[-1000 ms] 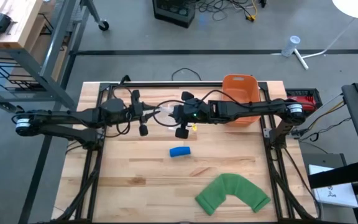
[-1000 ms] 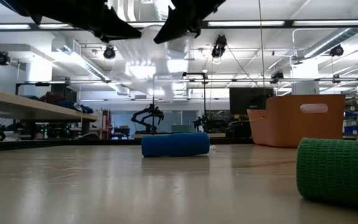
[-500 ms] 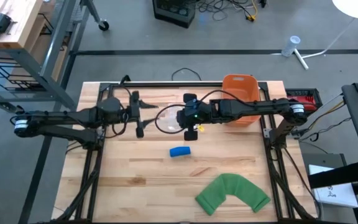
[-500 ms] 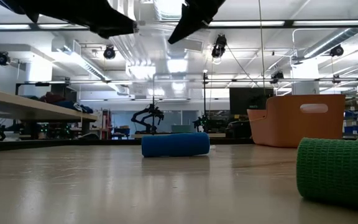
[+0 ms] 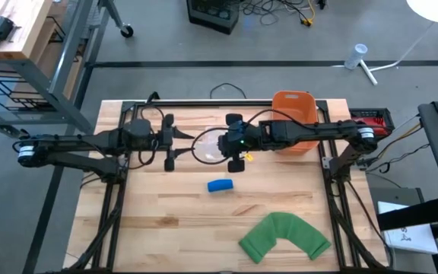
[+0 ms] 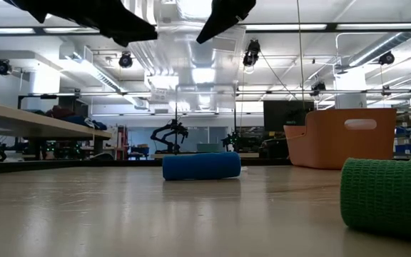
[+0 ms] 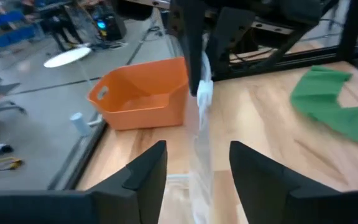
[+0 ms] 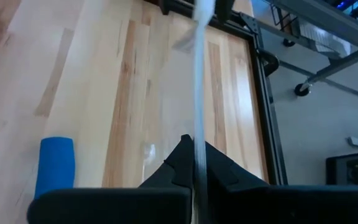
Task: Roll bandage
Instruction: Open the left zip bag
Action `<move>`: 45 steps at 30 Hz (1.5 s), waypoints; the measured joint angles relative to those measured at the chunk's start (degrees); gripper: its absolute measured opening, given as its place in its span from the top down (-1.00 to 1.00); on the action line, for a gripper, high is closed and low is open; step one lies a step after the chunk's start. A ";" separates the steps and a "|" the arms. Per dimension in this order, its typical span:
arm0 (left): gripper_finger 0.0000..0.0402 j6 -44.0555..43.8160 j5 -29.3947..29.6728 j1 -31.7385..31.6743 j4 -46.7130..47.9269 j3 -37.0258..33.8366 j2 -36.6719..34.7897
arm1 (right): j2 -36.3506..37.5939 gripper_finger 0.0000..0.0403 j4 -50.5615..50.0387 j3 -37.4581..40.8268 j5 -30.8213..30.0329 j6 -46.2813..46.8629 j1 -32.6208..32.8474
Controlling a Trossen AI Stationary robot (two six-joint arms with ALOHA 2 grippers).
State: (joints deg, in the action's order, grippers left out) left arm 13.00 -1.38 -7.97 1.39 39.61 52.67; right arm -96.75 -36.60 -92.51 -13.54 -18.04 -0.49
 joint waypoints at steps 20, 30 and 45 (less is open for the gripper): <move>0.69 0.12 -1.27 0.06 -6.41 0.03 4.41 | 0.07 1.00 0.08 0.00 0.02 1.60 0.00; 0.84 1.65 -1.16 0.04 -5.28 0.03 0.54 | 0.07 1.00 -1.15 0.00 0.02 1.58 0.00; 0.84 1.52 -1.18 0.04 -8.94 0.03 3.85 | 0.07 1.00 -0.79 0.00 0.21 1.58 0.00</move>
State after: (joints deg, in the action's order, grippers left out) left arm 14.52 -2.57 -7.92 -7.55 39.64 56.52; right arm -96.68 -37.39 -92.51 -13.33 -16.46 -0.49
